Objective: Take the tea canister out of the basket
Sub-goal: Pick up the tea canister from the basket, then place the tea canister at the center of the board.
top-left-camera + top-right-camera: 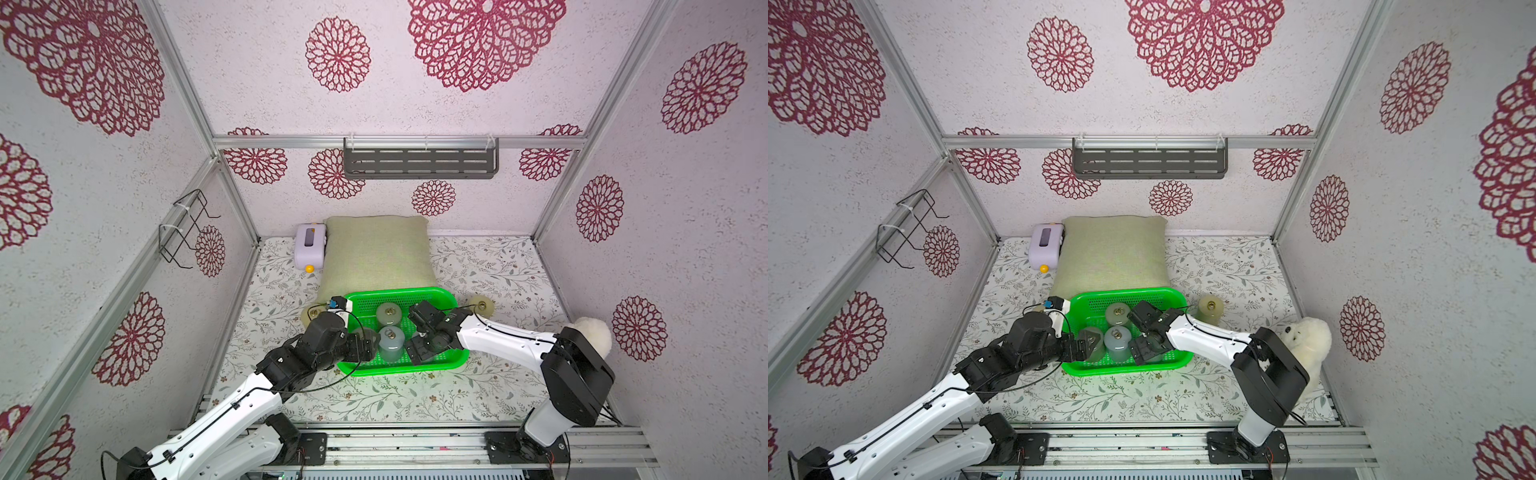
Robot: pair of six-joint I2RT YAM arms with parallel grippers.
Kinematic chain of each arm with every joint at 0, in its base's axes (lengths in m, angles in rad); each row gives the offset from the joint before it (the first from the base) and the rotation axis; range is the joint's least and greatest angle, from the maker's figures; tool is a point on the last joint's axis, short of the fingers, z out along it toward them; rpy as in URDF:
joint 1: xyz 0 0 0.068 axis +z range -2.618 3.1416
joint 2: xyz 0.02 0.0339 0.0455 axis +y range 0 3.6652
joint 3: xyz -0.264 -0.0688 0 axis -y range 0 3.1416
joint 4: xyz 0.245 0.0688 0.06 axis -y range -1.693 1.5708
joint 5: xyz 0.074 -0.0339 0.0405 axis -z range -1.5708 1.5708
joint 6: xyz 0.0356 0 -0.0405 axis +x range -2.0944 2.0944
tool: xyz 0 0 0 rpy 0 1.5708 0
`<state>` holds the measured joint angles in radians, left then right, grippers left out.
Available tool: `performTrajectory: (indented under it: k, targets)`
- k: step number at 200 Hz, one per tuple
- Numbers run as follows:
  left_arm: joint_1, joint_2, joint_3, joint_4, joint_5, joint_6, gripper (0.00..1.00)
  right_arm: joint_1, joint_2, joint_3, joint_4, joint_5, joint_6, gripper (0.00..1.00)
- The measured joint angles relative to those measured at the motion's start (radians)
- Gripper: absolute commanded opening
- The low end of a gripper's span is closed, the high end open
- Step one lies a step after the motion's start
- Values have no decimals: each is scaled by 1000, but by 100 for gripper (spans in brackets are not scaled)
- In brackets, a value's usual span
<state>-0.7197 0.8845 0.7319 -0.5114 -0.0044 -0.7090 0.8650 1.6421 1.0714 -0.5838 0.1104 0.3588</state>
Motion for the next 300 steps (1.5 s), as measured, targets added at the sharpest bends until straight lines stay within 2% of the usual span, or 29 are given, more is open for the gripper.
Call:
performTrajectory:
  k: [41,58,99,180,233,269,300]
  targets:
    - [0,-3,-6,2,0,0,97,0,20,0,17,3,0,89]
    - [0,-3,-6,2,0,0,97,0,21,0,18,6,-4,78]
    - [-2,-3,-7,2,4,0,97,0,21,6,10,8,0,71]
    - [-4,-3,-18,39,42,-1,97,0,18,65,-73,18,0,69]
    - [-7,-3,-47,94,71,-10,97,-15,-46,114,-127,29,2,69]
    - [-9,-3,-47,132,90,-10,97,-68,-93,166,-176,37,2,69]
    - [-9,-2,-47,159,105,-6,97,-157,-154,216,-230,44,1,69]
